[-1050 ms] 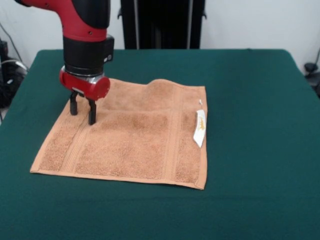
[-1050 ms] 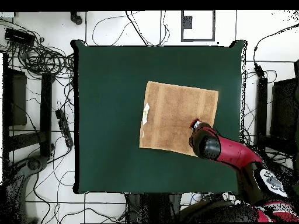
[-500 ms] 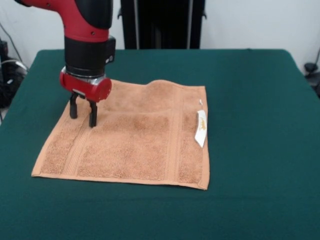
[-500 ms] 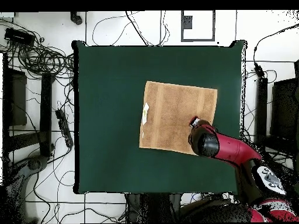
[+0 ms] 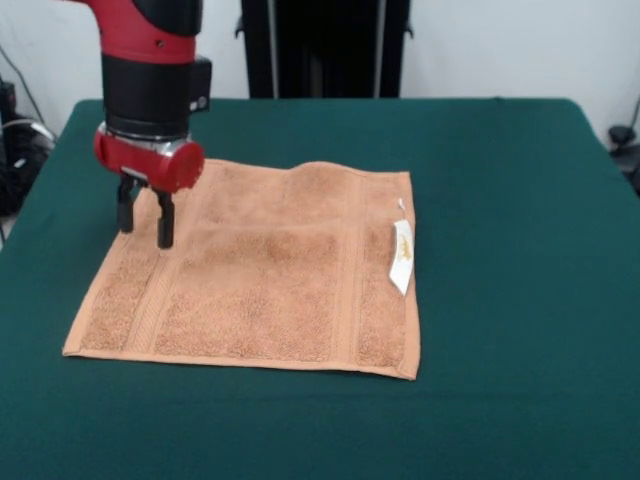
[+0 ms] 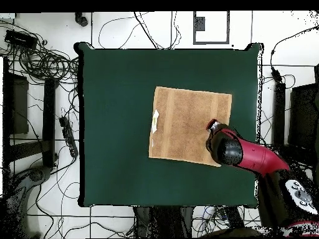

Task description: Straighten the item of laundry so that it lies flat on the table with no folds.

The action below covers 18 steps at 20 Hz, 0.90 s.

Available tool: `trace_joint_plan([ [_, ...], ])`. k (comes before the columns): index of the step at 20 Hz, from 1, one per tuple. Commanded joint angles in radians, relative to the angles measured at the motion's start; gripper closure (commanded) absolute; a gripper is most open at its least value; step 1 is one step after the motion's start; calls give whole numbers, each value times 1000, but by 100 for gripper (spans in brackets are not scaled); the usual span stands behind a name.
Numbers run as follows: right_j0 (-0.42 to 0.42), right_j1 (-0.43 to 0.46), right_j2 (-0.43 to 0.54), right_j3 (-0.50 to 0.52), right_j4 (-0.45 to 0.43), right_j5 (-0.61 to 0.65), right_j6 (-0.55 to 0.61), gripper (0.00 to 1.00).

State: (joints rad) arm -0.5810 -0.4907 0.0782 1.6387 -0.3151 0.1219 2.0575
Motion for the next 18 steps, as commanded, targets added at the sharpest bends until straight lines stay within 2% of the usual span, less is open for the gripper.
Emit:
trace_joint_plan([
  [1, 31, -96, 153, 51, 35, 180, -1, 0],
  [11, 43, -43, 132, 23, -6, 79, 36, 0],
  [18, 69, -5, 110, 52, 29, 38, 114, 0],
])
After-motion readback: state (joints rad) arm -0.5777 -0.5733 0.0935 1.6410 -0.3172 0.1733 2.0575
